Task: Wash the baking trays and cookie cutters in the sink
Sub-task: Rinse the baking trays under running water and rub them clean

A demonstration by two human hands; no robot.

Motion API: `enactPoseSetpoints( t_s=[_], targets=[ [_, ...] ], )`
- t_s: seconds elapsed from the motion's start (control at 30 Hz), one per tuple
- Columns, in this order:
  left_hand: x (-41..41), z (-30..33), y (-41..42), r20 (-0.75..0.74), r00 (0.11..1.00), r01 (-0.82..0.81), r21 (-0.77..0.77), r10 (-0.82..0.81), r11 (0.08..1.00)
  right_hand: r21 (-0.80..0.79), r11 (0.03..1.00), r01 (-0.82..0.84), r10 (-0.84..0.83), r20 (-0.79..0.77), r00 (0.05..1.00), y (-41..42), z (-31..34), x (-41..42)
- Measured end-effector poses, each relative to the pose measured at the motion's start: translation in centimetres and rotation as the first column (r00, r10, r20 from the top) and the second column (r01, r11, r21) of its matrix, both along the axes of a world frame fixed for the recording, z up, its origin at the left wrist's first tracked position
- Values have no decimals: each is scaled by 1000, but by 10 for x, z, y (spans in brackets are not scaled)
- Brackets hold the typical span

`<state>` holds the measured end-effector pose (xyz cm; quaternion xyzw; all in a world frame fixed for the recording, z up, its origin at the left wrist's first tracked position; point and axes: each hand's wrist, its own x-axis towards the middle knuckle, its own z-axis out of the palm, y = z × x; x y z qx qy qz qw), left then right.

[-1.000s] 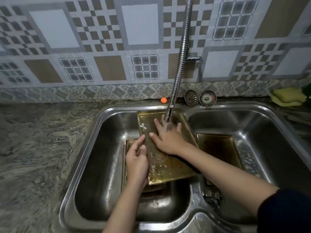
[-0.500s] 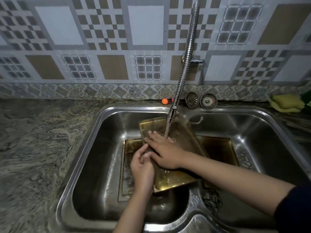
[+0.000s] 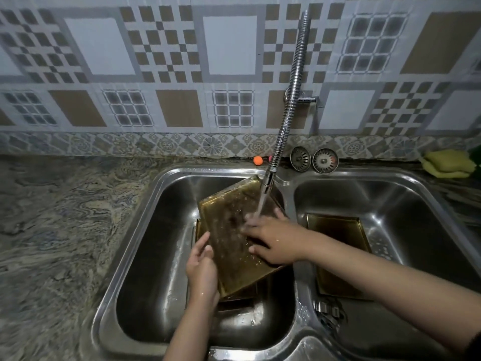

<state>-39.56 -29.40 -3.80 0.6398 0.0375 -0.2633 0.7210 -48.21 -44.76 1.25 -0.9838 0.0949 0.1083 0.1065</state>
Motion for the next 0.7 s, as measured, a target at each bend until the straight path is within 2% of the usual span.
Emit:
enactPoseSetpoints(
  t_s=[0.07, 0.13, 0.2, 0.3, 0.4, 0.47, 0.53, 0.6, 0.7],
  targets=[
    [4, -5, 3, -14, 1000, 12, -16, -12, 1000, -186, 980, 75, -61, 76, 995, -11, 11, -10],
    [5, -10, 1, -62, 998, 29, -41, -31, 999, -186, 956, 226, -212, 92, 973, -21, 19, -15],
    [3, -13, -4, -120, 992, 26, -86, -36, 996, 15, 932, 362, -362, 76, 929, -27, 24, -17],
    [0, -15, -10, -150, 987, 38, -99, -53, 994, 380, 827, 415, -493, 134, 860, -32, 20, -22],
    [0, -16, -16, -161, 980, 114, -50, -120, 992, 575, 707, 412, -611, 202, 766, -28, 13, -27],
    [0, -12, -20, -103, 977, 189, 26, -185, 982, 647, 658, 385, -650, 230, 724, -22, 9, -29],
    [0, -2, -22, -5, 976, 216, 25, -216, 976, 592, 728, 345, -600, 307, 739, -12, 7, -29],
    [0, 14, -25, 59, 958, 284, -86, -280, 955, 496, 819, 290, -506, 384, 772, 0, 7, -29],
    [0, 46, -30, 44, 888, 455, -235, -458, 859, 355, 905, 235, -383, 437, 814, 18, 10, -28]
  ],
)
